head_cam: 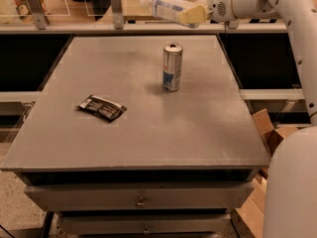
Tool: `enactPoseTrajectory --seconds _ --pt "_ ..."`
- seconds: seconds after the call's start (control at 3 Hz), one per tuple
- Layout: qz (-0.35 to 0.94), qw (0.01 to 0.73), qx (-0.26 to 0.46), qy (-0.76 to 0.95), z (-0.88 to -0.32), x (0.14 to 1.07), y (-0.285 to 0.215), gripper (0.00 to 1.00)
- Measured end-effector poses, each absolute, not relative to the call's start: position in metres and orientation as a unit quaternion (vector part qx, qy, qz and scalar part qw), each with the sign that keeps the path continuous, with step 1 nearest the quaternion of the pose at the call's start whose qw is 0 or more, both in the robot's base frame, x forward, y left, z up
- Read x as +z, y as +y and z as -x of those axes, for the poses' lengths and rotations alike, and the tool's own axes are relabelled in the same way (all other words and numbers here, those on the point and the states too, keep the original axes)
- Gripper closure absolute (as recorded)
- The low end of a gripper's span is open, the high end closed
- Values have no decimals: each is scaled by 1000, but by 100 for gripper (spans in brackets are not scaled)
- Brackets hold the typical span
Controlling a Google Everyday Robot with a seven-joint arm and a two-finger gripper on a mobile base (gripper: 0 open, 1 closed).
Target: Pick blue plastic bottle
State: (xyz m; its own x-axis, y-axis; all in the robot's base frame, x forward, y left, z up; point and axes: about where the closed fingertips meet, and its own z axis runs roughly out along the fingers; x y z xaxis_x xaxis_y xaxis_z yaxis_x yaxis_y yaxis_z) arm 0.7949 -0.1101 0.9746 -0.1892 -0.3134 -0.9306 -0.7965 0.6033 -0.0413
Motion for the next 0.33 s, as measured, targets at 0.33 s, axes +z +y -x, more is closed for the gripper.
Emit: enactPoseTrajectory --seconds 0.33 --pt "386 507 237 734 -792 973 -108 100"
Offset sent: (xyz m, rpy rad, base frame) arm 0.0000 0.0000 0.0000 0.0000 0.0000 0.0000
